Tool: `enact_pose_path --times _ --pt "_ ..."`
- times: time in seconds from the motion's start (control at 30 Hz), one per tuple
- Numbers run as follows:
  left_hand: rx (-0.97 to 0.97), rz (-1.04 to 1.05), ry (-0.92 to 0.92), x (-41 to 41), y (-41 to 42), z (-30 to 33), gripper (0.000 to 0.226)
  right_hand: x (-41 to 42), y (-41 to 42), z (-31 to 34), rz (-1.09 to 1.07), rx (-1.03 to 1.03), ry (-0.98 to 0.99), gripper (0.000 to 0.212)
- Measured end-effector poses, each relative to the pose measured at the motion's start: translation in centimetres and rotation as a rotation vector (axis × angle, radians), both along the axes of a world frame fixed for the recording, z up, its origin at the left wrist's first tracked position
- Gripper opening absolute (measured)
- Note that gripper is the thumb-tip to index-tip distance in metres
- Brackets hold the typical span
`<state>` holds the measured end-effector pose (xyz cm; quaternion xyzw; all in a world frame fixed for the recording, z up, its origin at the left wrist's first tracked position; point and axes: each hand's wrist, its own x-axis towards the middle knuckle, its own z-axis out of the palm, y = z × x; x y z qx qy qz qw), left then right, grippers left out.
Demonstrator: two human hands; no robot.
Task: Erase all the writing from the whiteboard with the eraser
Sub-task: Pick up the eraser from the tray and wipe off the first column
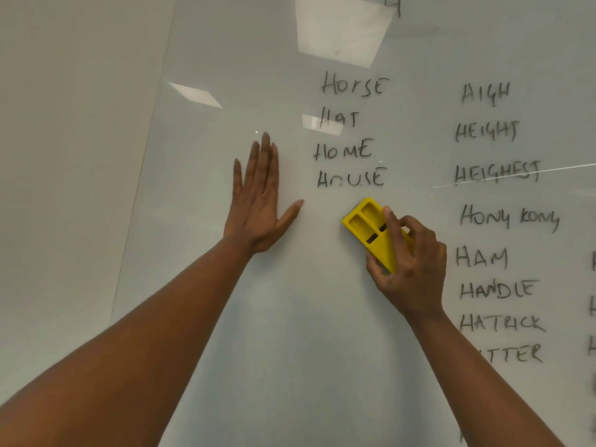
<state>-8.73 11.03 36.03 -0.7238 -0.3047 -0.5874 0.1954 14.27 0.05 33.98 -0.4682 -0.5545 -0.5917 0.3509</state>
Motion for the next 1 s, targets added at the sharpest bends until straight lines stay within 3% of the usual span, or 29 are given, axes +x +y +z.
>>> enact_pose_path --times 0.27,0.47,0.57,0.77,1.0 --pt "-0.156 0.148 0.236 0.1 -0.5 1.0 0.147 0.1 -0.4 0.2 0.039 -0.047 -0.007 0.066" --pt "-0.203 0.155 0.267 0.1 -1.1 1.3 0.145 -1.9 1.0 3.7 0.141 0.152 0.294 0.065" --pt "-0.204 0.152 0.268 0.1 -1.1 1.3 0.142 -4.4 2.4 5.7 0.207 0.199 0.341 0.061" --pt "-0.218 0.170 0.276 0.0 -1.3 1.4 0.138 -6.3 3.9 6.1 0.157 0.150 0.129 0.060" --pt "-0.239 0.194 0.287 0.0 -1.7 1.5 0.142 -2.4 2.1 5.8 0.091 0.008 -0.242 0.062"
